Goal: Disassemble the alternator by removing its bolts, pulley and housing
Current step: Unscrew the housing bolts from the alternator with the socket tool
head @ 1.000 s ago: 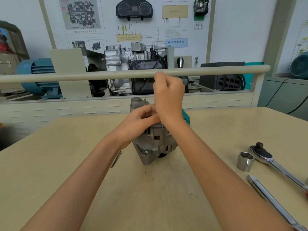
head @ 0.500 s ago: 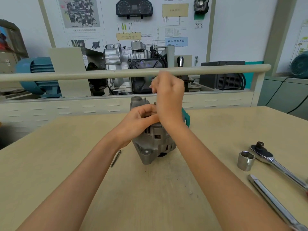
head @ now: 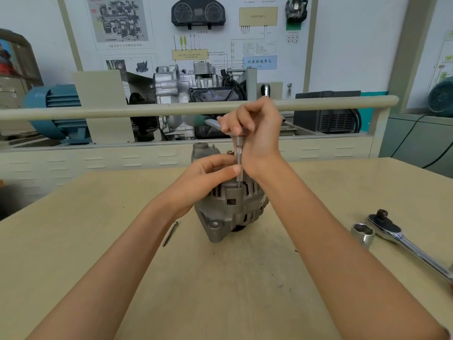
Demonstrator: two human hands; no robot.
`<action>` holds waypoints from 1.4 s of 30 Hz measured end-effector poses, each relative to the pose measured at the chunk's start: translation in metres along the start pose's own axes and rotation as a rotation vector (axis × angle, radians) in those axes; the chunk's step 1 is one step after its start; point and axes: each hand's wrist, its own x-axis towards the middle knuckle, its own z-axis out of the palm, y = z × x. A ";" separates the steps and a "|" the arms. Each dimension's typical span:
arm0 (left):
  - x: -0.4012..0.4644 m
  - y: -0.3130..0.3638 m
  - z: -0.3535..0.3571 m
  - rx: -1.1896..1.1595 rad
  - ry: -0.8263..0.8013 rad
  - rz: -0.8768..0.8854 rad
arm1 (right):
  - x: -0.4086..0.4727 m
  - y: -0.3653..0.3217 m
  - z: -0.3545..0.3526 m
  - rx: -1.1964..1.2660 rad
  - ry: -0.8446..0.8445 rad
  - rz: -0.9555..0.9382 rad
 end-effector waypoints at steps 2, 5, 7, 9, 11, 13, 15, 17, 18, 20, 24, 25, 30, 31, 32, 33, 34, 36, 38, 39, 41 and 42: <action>-0.001 0.001 0.000 0.012 -0.005 -0.007 | 0.004 -0.003 -0.005 0.190 -0.079 0.083; 0.000 -0.001 0.001 0.001 0.012 -0.007 | 0.000 0.001 -0.003 0.026 -0.009 0.001; 0.000 0.000 0.000 0.018 0.020 -0.010 | -0.007 0.008 0.002 -0.270 0.072 -0.195; -0.001 0.000 -0.001 0.048 0.032 -0.014 | -0.016 0.017 0.005 -0.695 0.144 -0.476; -0.001 -0.001 -0.002 0.101 0.078 -0.021 | -0.022 0.027 0.005 -1.234 0.258 -0.700; -0.001 -0.001 -0.002 0.148 0.098 -0.026 | -0.026 0.031 0.007 -1.543 0.369 -0.765; -0.001 0.000 -0.002 0.134 0.077 -0.009 | -0.026 0.029 0.008 -1.462 0.362 -0.772; -0.002 0.001 -0.002 0.078 0.034 -0.005 | -0.022 0.023 0.010 -1.161 0.256 -0.682; -0.002 0.002 -0.001 0.052 0.020 -0.014 | -0.019 0.019 0.009 -0.984 0.203 -0.587; -0.002 0.003 0.000 0.019 0.011 -0.029 | -0.011 0.010 0.006 -0.578 0.137 -0.352; 0.000 0.003 0.000 0.003 -0.004 -0.044 | 0.006 0.000 -0.005 0.006 0.001 -0.016; 0.000 0.002 0.000 0.002 -0.008 -0.040 | 0.008 0.000 -0.006 0.076 -0.046 0.026; 0.001 0.001 0.000 0.032 0.018 -0.028 | 0.001 0.007 0.000 -0.091 0.024 -0.062; 0.000 0.002 0.000 0.043 0.014 -0.022 | -0.004 0.012 0.003 -0.240 0.071 -0.178; -0.001 0.002 -0.001 0.052 0.015 -0.018 | -0.009 0.017 0.005 -0.444 0.119 -0.334; 0.000 0.001 -0.002 0.068 0.024 -0.018 | -0.015 0.023 0.006 -0.696 0.170 -0.508; 0.000 0.000 -0.002 0.095 0.041 -0.022 | -0.019 0.028 0.007 -0.967 0.232 -0.652; 0.000 0.001 -0.003 0.136 0.057 -0.025 | -0.020 0.033 0.006 -1.360 0.378 -0.798; -0.001 0.000 -0.001 0.113 0.040 -0.009 | -0.019 0.030 0.004 -1.389 0.405 -0.790; -0.001 0.002 -0.001 0.092 0.022 -0.005 | -0.018 0.028 0.004 -1.313 0.355 -0.764; -0.002 0.001 -0.002 0.072 -0.008 0.000 | -0.016 0.024 0.006 -1.121 0.234 -0.679; -0.001 0.002 -0.003 0.069 -0.024 -0.002 | -0.014 0.022 0.007 -1.007 0.186 -0.616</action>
